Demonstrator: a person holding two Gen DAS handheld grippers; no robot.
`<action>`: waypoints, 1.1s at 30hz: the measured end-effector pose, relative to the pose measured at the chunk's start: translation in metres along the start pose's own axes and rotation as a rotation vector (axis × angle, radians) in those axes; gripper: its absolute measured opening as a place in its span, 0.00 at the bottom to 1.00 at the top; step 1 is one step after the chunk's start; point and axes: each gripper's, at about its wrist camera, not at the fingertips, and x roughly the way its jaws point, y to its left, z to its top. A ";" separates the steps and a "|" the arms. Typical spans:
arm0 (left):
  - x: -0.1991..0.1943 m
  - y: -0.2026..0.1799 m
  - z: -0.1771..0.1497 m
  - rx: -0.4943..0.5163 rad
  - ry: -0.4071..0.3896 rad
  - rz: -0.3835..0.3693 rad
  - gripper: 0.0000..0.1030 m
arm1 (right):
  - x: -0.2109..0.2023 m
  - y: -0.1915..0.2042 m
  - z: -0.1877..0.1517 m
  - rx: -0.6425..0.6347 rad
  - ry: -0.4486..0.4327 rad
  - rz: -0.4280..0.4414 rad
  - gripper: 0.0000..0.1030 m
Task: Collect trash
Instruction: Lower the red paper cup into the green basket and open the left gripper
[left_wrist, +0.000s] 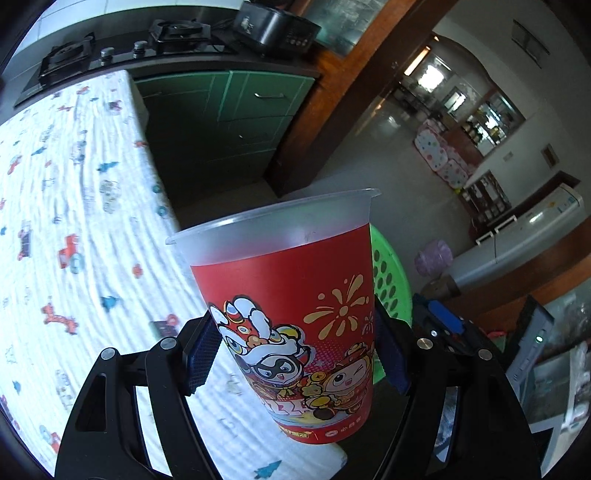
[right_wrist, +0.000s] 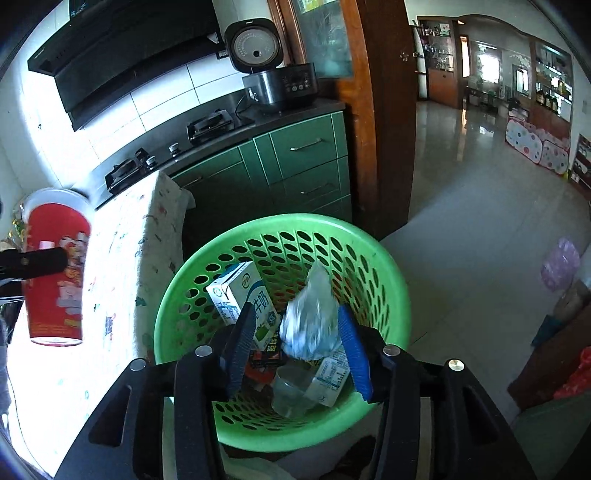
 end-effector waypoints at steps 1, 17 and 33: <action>0.007 -0.003 0.000 0.006 0.012 -0.007 0.71 | -0.004 -0.001 -0.001 -0.001 -0.005 -0.004 0.49; 0.093 -0.044 -0.003 0.127 0.110 0.017 0.71 | -0.028 -0.010 -0.027 -0.005 -0.034 -0.002 0.58; 0.099 -0.050 -0.010 0.172 0.111 0.033 0.77 | -0.031 -0.019 -0.038 0.034 -0.023 -0.005 0.59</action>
